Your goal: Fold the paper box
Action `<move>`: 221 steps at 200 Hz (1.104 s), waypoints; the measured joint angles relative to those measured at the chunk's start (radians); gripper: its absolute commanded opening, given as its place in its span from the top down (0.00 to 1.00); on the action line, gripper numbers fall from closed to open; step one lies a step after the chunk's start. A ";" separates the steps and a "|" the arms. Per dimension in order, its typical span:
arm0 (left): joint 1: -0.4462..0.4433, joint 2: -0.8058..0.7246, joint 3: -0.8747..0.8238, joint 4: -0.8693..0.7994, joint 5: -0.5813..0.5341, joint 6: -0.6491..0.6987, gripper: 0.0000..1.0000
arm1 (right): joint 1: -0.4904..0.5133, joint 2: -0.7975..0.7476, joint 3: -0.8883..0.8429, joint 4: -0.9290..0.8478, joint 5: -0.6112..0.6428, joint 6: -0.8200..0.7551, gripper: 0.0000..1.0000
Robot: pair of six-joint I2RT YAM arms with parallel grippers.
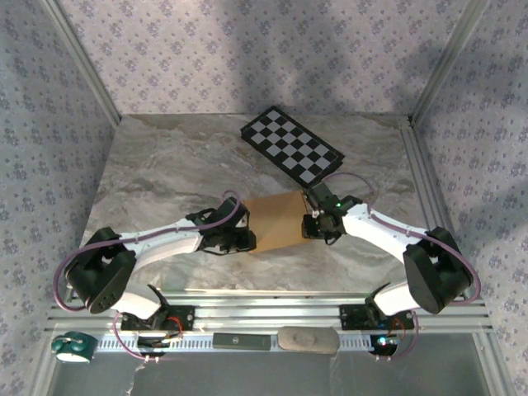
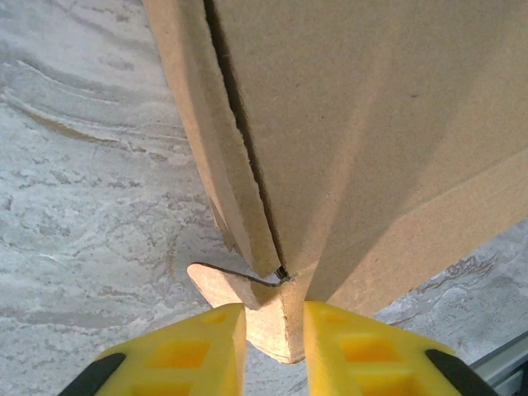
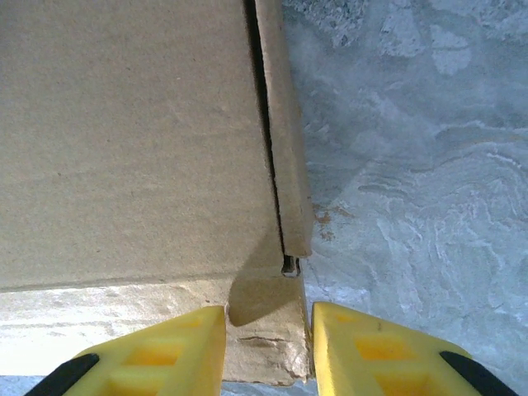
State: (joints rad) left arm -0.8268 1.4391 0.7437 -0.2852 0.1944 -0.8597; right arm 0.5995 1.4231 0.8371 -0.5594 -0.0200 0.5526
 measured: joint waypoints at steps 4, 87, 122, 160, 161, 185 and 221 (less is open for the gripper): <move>-0.001 -0.002 -0.002 0.002 0.000 -0.001 0.69 | 0.001 0.000 0.000 0.000 0.002 0.000 0.65; -0.024 -0.039 -0.015 0.000 -0.001 -0.016 0.64 | 0.003 0.000 0.005 -0.006 0.006 0.000 0.65; -0.024 -0.030 -0.016 0.005 -0.011 -0.017 0.60 | 0.003 0.000 0.005 -0.006 0.005 0.000 0.65; -0.024 -0.023 -0.016 0.058 -0.010 -0.023 0.63 | 0.003 0.004 0.005 -0.006 0.002 0.000 0.65; -0.024 -0.023 -0.016 0.060 -0.009 -0.024 0.63 | 0.003 0.004 0.005 -0.006 0.002 0.000 0.65; -0.024 -0.005 -0.016 0.077 -0.008 -0.025 0.65 | 0.003 0.005 0.005 -0.006 0.002 0.000 0.65; -0.024 -0.003 -0.016 0.080 -0.008 -0.025 0.65 | 0.001 0.006 0.005 -0.007 0.002 0.000 0.65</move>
State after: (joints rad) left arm -0.8513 1.4364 0.7280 -0.2047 0.1860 -0.8845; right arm 0.6006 1.4288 0.8425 -0.5663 -0.0185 0.5526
